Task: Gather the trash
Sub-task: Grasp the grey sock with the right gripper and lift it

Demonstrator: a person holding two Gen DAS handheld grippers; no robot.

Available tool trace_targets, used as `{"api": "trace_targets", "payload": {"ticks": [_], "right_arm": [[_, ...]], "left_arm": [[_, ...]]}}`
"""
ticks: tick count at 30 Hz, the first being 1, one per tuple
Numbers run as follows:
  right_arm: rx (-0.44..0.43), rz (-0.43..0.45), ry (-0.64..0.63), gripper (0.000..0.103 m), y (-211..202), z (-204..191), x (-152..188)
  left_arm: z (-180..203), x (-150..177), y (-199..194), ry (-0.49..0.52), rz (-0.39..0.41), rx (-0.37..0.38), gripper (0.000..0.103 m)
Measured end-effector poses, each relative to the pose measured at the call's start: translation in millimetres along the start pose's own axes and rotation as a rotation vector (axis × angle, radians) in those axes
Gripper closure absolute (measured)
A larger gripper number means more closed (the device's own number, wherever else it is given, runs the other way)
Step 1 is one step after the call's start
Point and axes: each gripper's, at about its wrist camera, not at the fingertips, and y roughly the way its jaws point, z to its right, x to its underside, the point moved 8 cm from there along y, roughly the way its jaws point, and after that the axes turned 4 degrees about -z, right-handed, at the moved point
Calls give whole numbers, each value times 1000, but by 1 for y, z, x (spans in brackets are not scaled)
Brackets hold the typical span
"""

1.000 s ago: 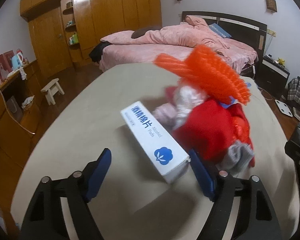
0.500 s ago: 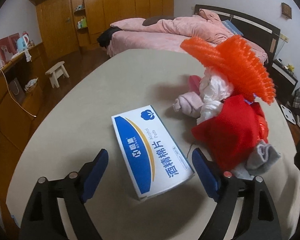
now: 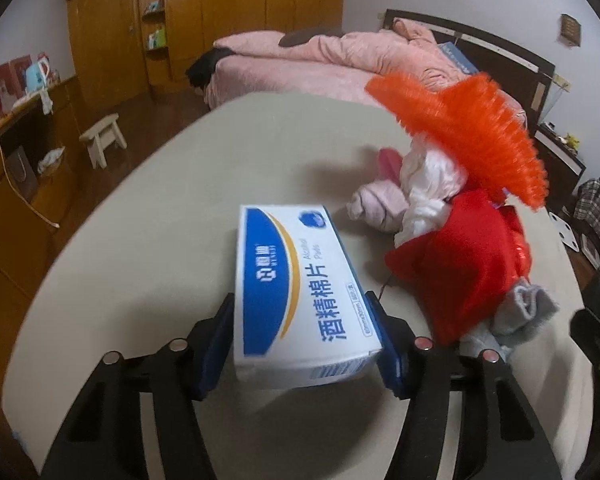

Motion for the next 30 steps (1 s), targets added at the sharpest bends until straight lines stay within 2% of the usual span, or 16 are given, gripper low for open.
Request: {"api": "trace_targets", "payload": {"ticks": [5,11,15,17,19,24,30], "right_arm": [[-41,-1,-18,27,2,-24,-2],[-88,-51,-83,42,21,-54,5],[-141,-98,-104,70,33,-67,13],[-140,-90,-116,74,32,-70,13],[-150,-88,-117,86,29,-69,11],[-169,-80,-113,87,16,-66,7],[-187,-15,-107,87,-21,-56,-9]], "left_arm": [[-10,1,-17,13,23,-1,44],[-20,9,-13,19,-7,-1,44],[-20,13,-4,27,-39,12,44],[-18,15,4,30,-70,11,44],[-19,18,10,30,-84,13,45],[-17,10,-4,34,-37,28,48],[-4,-2,-43,40,44,69,48]]}}
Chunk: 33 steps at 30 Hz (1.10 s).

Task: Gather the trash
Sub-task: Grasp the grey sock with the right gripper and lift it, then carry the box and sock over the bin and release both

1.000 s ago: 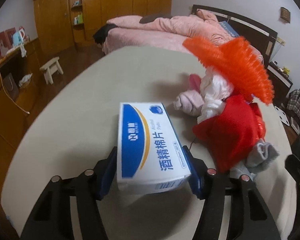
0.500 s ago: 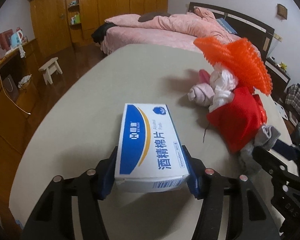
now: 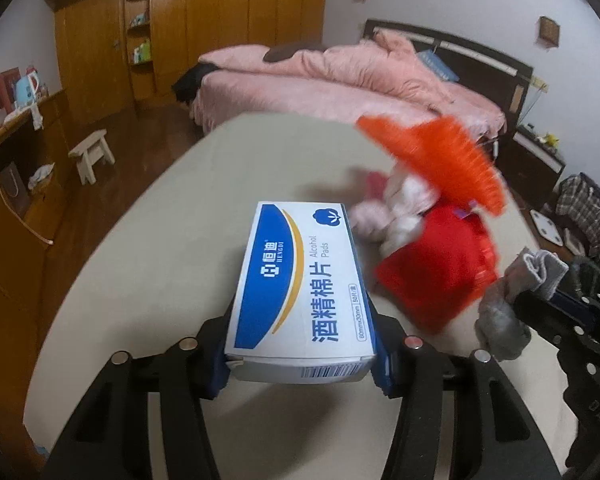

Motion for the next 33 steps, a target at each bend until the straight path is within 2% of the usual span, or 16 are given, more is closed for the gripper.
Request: {"api": "trace_targets", "payload": {"ticks": [8,13,19,21,23,33], "right_arm": [[31,64,32,87,-46,25,-5],[102,97,101,87,-88,71,6],[180,119,156,87,-115,112,20],[240,128,200,87,-135,143,34],[253,130,211,87,-140,151,38],[438,125,344,87,-191,237,98]], "left_arm": [[48,-11,-44,60,75,77,48],[100,-13,-63,127,98,157,48],[164,-17,-73,208,107,256,48],[188,-15,-77,242,109,288,48],[209,-12,-80,271,110,323,48],[316,12,-82,412,75,476,48]]}}
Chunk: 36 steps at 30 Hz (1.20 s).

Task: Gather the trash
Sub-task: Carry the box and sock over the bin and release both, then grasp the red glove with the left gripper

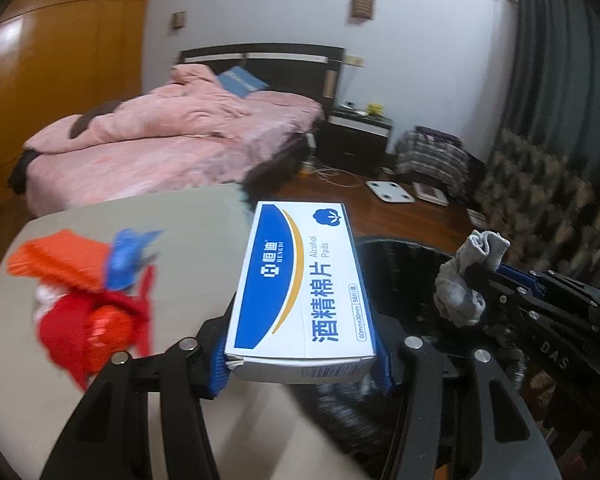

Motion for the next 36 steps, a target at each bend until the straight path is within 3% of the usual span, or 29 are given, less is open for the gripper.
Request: {"api": "trace_targets", "payload": {"ticks": [6,10,11,13,16,21,27,33,36], "right_arm": [[87,-5,56,81,-4,45,12],[137,5,81,49,-8,64,15],[148,12,86,46,-10,67,16],[159,20,90,26,-11,69,14],[167,45,90,11,-14,64,12],[107,57,66,7,-6,30,-2],[10,57,11,6,13,-29,-17],[-77,35,-53,6,41,-91,-26],[-101,23,-82,6,55,-115,-27]], "left_arm": [[45,-7,28,51,-33,101,47],[54,-6,34,46,-45,137,31],[50,-5,34,41,-44,135,30],[41,-6,32,26,-37,109,26],[24,-8,22,4,-12,64,21],[-29,-7,-7,-30,65,-82,13],[-102,9,-39,-94,126,-259,12],[-164,30,-49,-156,109,-385,13],[-190,42,-45,-195,92,-418,19]]}}
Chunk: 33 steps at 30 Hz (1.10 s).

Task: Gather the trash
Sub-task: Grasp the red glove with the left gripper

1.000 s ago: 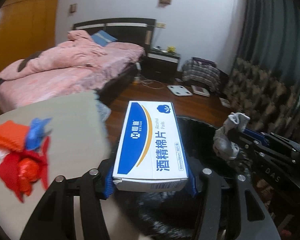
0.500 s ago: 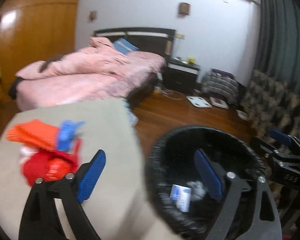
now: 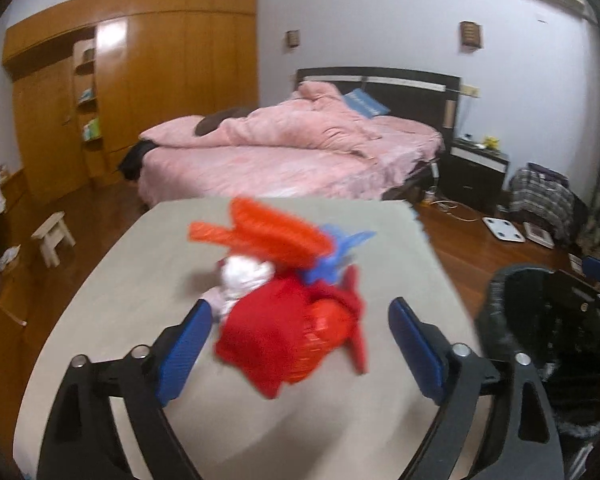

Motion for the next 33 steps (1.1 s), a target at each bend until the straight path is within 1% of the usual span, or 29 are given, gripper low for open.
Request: {"api": "trace_targets", "payload": {"ticks": [4,11,13,15,16,17,19,21,23,27,30,33], "right_arm": [[-18,-16,-19,6,18,-19,-1],[-30,-49,-45,6,43,-37,-2],[-32,-55,-52,6,49,-41,-3],[-32,-61,-57,6,51,-43,-2],[-32,-63,-58,6,52,-43,-2],[-33,-66,-60,6,54,-44,-2],[-34,-72,-62,6,57,-45,-1],[-35,-77,-67,6,60,-48,-1],[-36,-82,-71,6,62,-50,1],[-39,-87,-76,6,62,-51,3],[-38,-83,-78,6,60,-50,2],[-39,-81,-76,6,60,-50,1]], "left_arm": [[-16,8,18,-28,-31,-9,24],[-18,6,45,-19,-41,-20,29],[-19,6,55,-17,-53,-23,35],[-19,8,66,-20,-77,-16,49],[-17,8,69,-20,-84,-15,52],[-16,10,72,-14,-93,-17,60],[-16,12,74,-4,-95,-21,70],[-15,13,72,0,-90,-28,83],[-16,14,69,-7,-89,-18,88],[-16,11,55,-33,-74,3,92],[-16,9,42,-45,-63,24,93],[-18,5,24,-55,-35,36,93]]}}
